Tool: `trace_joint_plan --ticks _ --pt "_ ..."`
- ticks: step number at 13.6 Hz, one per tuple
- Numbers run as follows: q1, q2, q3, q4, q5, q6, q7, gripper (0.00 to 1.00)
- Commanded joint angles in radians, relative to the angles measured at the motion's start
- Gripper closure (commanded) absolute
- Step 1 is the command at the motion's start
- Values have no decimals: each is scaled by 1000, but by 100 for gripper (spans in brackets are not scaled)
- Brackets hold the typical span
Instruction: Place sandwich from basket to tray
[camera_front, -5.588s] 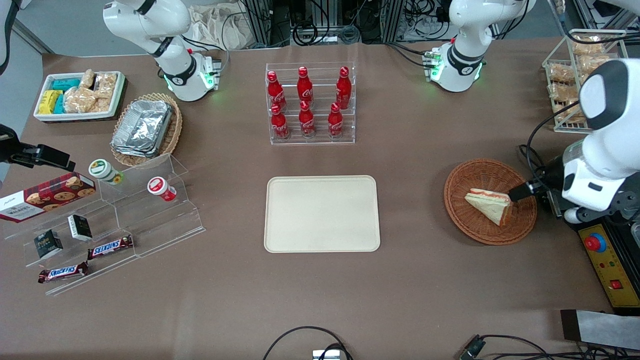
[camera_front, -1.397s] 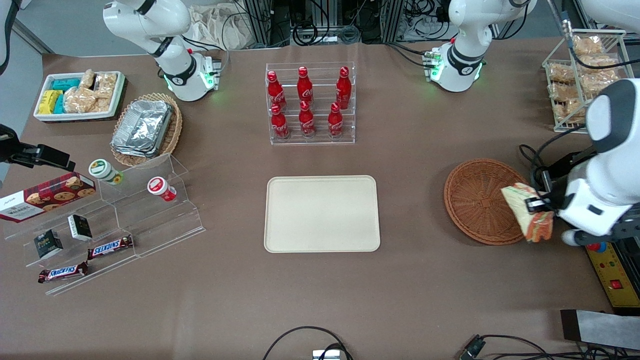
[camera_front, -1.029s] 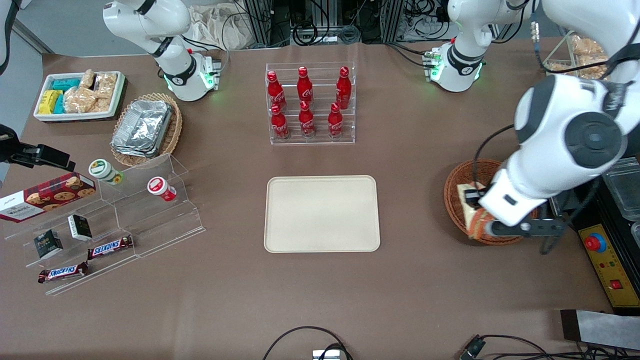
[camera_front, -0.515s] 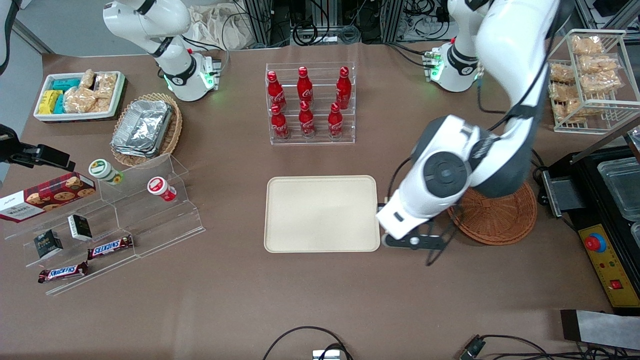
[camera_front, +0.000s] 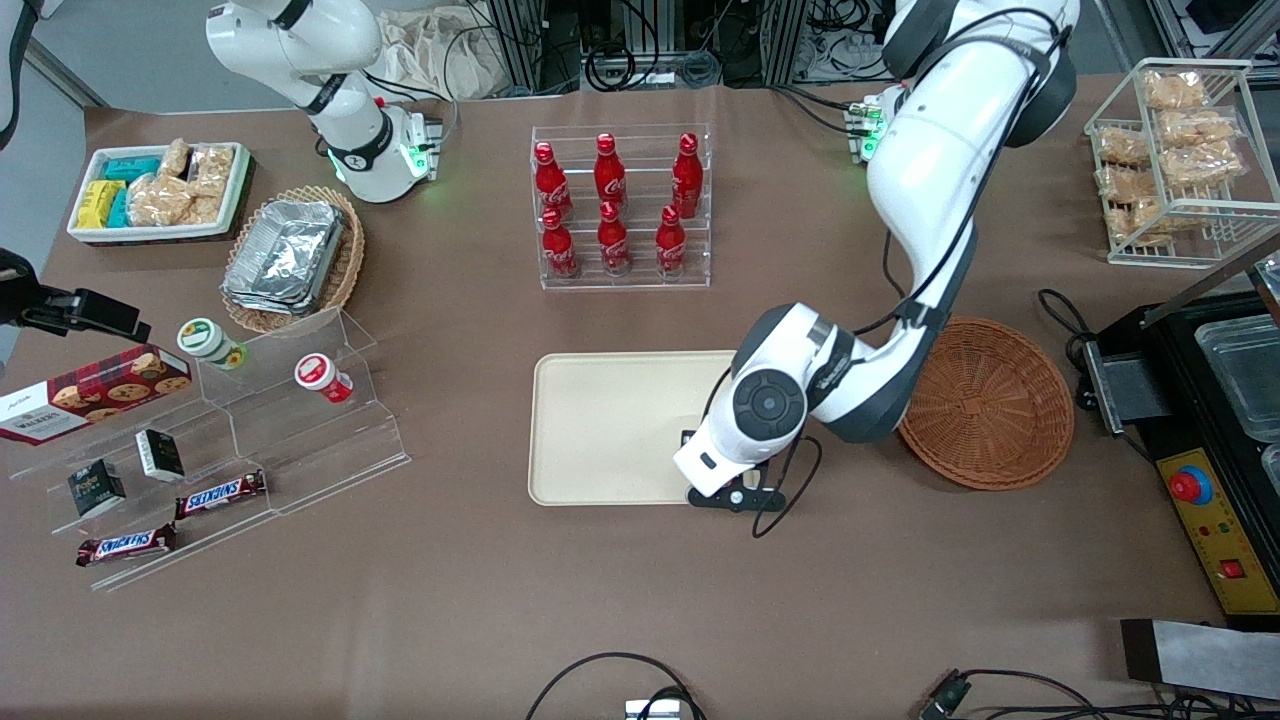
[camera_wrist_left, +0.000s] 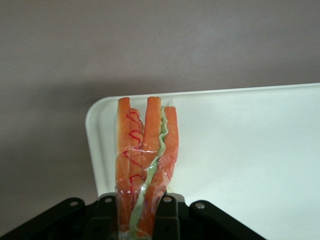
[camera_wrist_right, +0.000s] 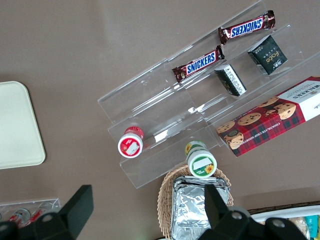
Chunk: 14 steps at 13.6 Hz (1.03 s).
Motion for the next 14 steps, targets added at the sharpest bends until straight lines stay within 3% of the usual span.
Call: trace_joint_plan --ticks 1,5,6,7,14 --pt "-14 16 10 -17 0 -2 -51 100" --pt "-16 -14 7 -66 -4 -33 -57 100" --pt "-13 -17 7 -65 -7 -36 -57 78" --pt "-4 -27 7 -65 -3 -47 -51 1" --pt "53 -201 8 -66 -6 -191 -37 0"
